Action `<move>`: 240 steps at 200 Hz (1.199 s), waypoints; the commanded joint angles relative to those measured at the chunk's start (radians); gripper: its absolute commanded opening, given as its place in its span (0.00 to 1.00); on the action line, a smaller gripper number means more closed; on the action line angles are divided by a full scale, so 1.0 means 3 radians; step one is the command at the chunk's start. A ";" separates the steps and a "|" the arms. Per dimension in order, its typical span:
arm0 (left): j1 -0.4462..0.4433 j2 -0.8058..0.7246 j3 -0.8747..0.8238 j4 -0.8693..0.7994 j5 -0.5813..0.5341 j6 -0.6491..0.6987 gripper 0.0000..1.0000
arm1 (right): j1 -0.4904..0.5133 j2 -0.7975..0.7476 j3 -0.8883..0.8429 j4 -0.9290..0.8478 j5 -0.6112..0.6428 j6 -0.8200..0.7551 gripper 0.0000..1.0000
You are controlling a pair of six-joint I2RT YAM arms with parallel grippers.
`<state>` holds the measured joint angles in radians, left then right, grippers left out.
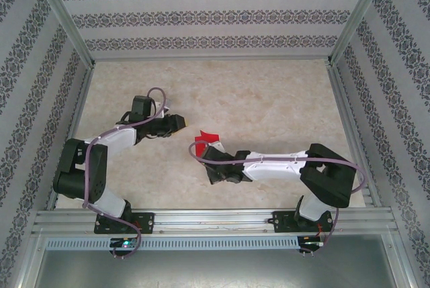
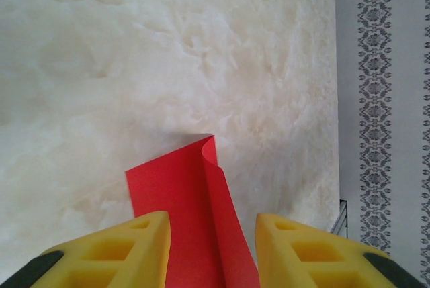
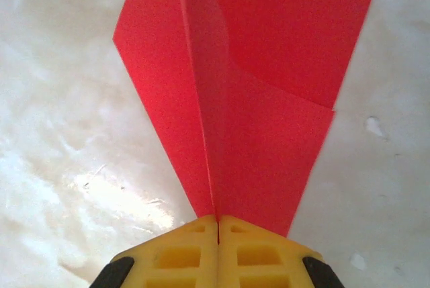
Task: Fold a paper plane with a square sheet of paper (fold left side to right side)
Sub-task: Fourth fold the wing at the center of the table.
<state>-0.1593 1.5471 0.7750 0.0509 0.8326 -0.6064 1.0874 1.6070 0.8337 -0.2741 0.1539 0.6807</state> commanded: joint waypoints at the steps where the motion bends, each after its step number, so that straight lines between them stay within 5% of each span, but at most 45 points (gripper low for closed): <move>1: 0.0020 -0.0134 -0.0097 -0.0246 0.0092 0.0216 0.37 | -0.0134 -0.0146 -0.0222 0.0582 -0.0679 -0.0096 0.00; 100: -0.0280 -0.0380 -0.0588 -0.0066 0.0139 0.0086 0.42 | -0.0720 -0.0272 -0.0938 0.1860 -0.1931 0.0232 0.00; 240: -0.0956 0.0091 -0.0384 0.0275 -0.0262 -0.0178 0.48 | -0.0966 0.0119 -0.1198 0.2726 -0.2469 0.0576 0.00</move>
<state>-0.4217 1.5429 0.6197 0.1020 0.7864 -0.6456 0.8127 1.6199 0.4866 0.4885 -0.5526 0.8394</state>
